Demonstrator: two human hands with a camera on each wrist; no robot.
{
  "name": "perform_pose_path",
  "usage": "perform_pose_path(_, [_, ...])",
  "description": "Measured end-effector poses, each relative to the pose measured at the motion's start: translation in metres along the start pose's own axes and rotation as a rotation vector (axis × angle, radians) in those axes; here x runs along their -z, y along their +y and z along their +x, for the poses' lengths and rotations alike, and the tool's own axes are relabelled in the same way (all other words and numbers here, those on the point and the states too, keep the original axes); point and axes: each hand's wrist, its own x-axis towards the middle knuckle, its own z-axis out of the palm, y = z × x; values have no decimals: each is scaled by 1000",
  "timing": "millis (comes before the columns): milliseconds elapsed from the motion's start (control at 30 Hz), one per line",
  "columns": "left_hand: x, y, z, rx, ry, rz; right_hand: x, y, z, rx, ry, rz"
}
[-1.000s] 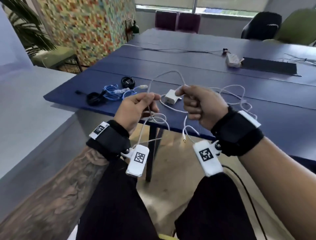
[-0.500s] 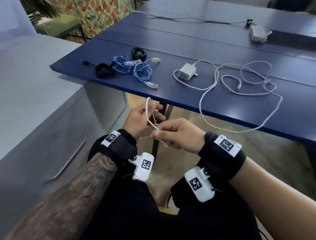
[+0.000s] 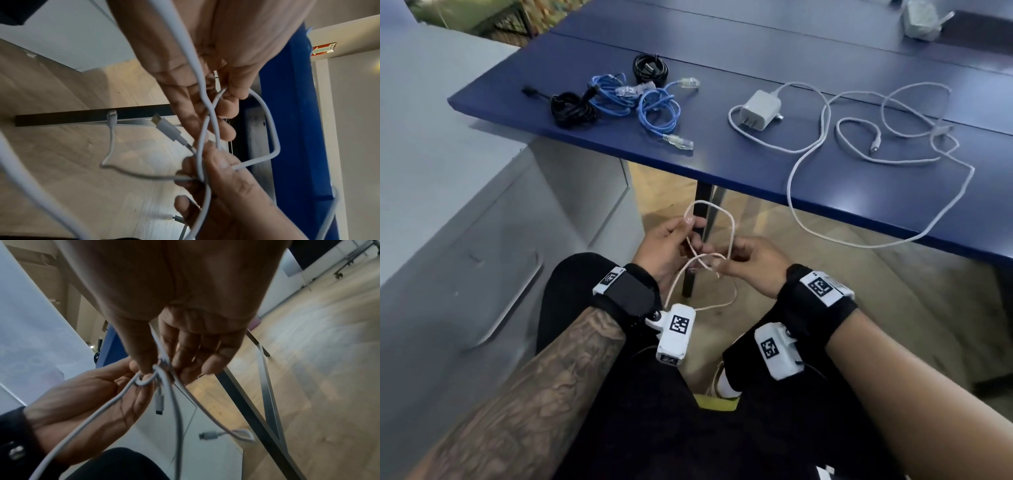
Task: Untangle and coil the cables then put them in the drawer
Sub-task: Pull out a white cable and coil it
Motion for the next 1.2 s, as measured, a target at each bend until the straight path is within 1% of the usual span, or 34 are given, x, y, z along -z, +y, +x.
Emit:
perform_pose_path(33, [0, -3, 1, 6, 3, -7, -3, 5, 0, -6, -5, 8])
perform_pose_path(167, [5, -15, 3, 22, 14, -1, -3, 17, 3, -2, 83, -91])
perform_pose_path(267, [4, -18, 4, 7, 5, 13, 0, 21, 2, -15, 140, -65])
perform_pose_path(400, [6, -20, 9, -15, 36, -64, -5, 24, 1, -66, 125, 127])
perform_pose_path(533, [14, -24, 15, -20, 80, -98, -4, 27, 1, -73, 57, 205])
perform_pose_path(600, [19, -25, 20, -25, 126, -131, 0, 27, 0, -54, 100, 191])
perform_pose_path(700, [21, -27, 24, -42, 136, -133, 3, 29, 2, -1, 192, 181])
perform_pose_path(800, [17, -28, 22, -53, 114, -83, 0, 31, 4, 45, 228, 299])
perform_pose_path(900, [16, -27, 23, -54, 104, -48, -3, 35, 6, 32, 219, 438])
perform_pose_path(1000, [16, -32, 23, -51, 115, 6, -6, 36, 3, -11, 158, 617])
perform_pose_path(1100, [18, -33, 25, 0, 165, -86, -6, 35, -2, -54, 44, 785])
perform_pose_path(1133, [20, -30, 26, 18, 188, -148, -4, 37, -3, -61, 21, 739])
perform_pose_path(1167, [22, -27, 26, 26, 198, -196, -1, 40, -3, -61, 16, 609])
perform_pose_path(1200, [26, -24, 27, 25, 201, -206, 1, 42, -4, -66, 24, 415])
